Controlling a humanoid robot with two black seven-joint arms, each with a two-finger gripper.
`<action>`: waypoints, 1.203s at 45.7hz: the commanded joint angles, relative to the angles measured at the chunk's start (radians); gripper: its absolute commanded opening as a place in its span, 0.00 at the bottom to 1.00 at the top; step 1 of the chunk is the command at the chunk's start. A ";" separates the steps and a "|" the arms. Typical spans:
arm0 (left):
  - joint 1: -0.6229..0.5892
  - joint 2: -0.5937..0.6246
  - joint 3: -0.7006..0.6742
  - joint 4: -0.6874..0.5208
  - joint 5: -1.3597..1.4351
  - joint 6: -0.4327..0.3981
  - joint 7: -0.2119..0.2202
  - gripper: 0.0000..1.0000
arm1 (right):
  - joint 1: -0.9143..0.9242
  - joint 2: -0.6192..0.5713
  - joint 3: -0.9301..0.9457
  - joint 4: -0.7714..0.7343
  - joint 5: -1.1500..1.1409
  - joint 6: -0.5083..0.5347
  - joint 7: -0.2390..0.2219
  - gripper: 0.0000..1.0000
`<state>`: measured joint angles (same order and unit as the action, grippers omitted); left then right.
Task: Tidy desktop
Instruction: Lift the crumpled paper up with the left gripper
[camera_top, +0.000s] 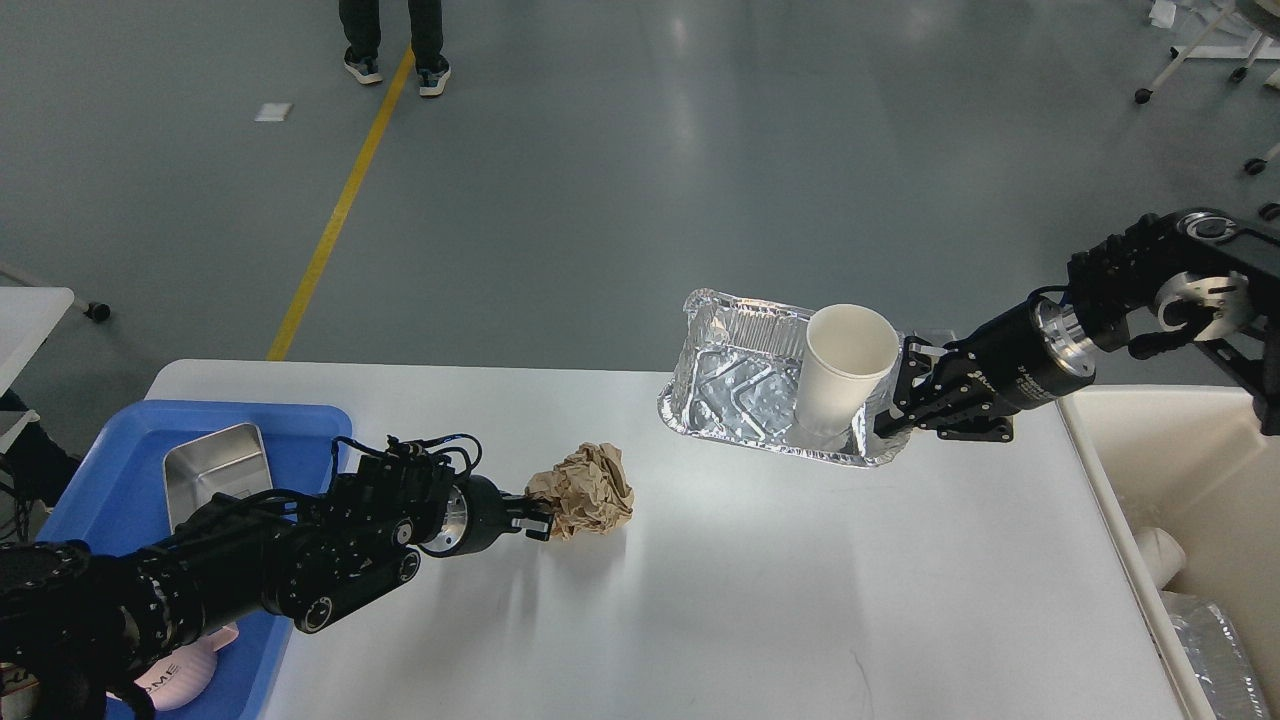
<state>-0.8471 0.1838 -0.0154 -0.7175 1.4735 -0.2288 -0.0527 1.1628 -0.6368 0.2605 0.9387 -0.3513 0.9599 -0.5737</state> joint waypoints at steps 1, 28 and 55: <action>-0.023 0.006 -0.006 -0.008 -0.021 -0.004 0.001 0.00 | 0.000 0.000 -0.001 0.000 0.000 0.000 0.000 0.00; -0.124 0.538 -0.017 -0.532 -0.044 -0.092 0.005 0.00 | 0.003 0.006 -0.004 -0.001 -0.009 0.000 0.000 0.00; -0.093 1.198 -0.044 -0.927 -0.093 -0.055 -0.001 0.01 | 0.005 0.000 -0.003 0.000 -0.028 0.000 0.000 0.00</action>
<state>-0.9446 1.2847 -0.0596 -1.6392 1.4077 -0.2936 -0.0415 1.1683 -0.6360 0.2561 0.9380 -0.3774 0.9599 -0.5737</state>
